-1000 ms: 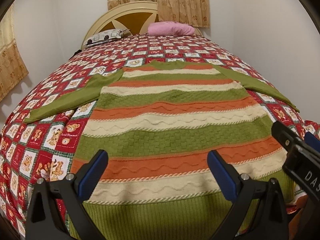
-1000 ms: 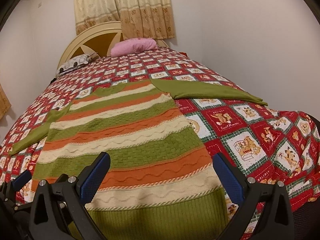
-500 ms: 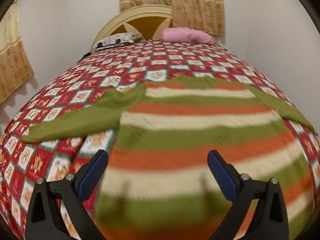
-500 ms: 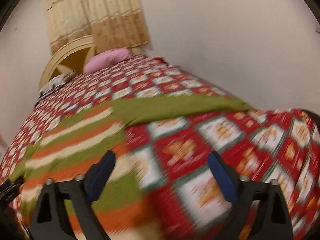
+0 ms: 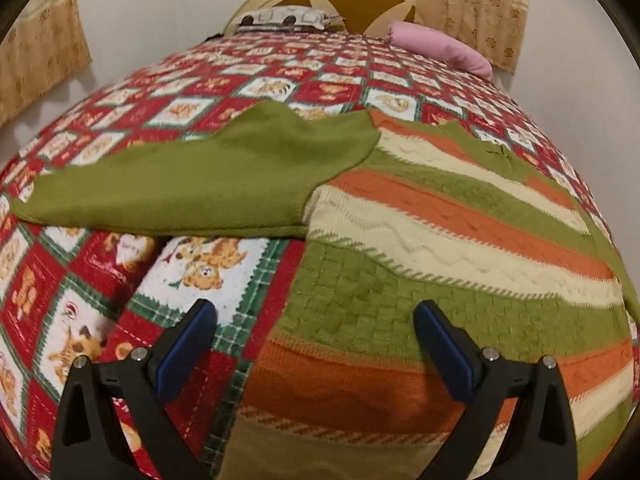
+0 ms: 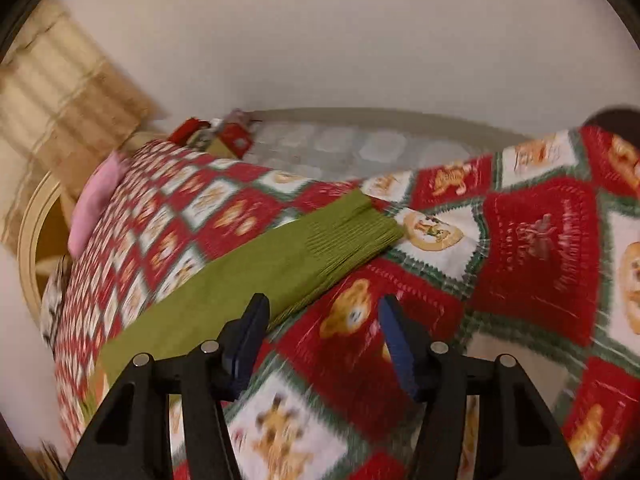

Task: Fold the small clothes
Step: 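Grasp a green sleeve cuff with the right tool and fold it across the sweater body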

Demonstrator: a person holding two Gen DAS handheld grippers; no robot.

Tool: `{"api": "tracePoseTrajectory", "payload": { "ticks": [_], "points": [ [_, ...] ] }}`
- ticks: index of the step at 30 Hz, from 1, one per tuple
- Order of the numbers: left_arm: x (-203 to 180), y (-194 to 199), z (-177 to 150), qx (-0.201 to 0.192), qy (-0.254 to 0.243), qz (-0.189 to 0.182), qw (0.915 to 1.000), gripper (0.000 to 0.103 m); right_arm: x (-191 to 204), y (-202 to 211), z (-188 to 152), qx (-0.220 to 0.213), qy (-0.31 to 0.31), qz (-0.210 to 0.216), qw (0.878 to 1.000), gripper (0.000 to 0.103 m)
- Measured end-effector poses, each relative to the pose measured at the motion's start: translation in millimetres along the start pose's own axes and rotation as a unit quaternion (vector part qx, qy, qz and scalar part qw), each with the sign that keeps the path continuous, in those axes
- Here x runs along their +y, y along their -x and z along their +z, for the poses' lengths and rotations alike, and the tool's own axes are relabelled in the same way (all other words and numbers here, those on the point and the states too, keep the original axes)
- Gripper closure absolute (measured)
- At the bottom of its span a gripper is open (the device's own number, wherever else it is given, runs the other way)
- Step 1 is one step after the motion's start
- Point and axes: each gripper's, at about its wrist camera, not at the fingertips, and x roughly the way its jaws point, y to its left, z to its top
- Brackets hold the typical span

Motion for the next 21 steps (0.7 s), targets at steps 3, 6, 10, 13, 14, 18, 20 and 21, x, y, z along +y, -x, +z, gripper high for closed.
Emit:
{"api": "tracePoseTrajectory", "payload": {
  "ticks": [3, 6, 10, 13, 14, 18, 20, 21],
  "points": [
    [-5.0, -1.3, 0.0, 0.002, -0.005, 0.004, 1.0, 0.0, -6.9, -21.6, 9.4, 0.012, -0.038, -0.005, 0.999, 0.045],
    [-5.5, -4.4, 1.9, 0.005, -0.004, 0.002, 1.0, 0.0, -4.0, -36.5, 15.0, 0.002, -0.041, -0.022, 0.999, 0.045],
    [-3.5, -6.9, 4.4, 0.005, -0.002, -0.002, 1.0, 0.0, 4.8, -50.0, 20.2, 0.0, -0.005, -0.047, 0.999, 0.074],
    [-3.8, -7.0, 3.8, 0.005, -0.002, -0.002, 1.0, 0.0, 2.6, -51.5, 22.2, -0.002, -0.001, -0.046, 0.999, 0.087],
    [-3.7, -7.0, 3.8, 0.004, -0.002, -0.002, 1.0, 0.0, 0.6, -49.2, 23.2, -0.002, 0.0, -0.042, 0.999, 0.092],
    [-3.5, -6.9, 3.8, 0.004, -0.001, -0.002, 1.0, 0.0, 13.3, -30.9, 26.0, -0.022, 0.025, -0.037, 0.999, 0.096],
    [-3.9, -7.6, 4.1, 0.004, -0.001, -0.003, 1.0, 0.0, 31.5, -14.5, 25.2, -0.04, 0.052, -0.031, 0.997, 0.096],
    [-4.0, -7.6, 4.0, 0.004, -0.001, -0.003, 1.0, 0.0, 45.7, -2.2, 23.2, -0.051, 0.07, -0.024, 0.996, 0.096]
  ]
}}
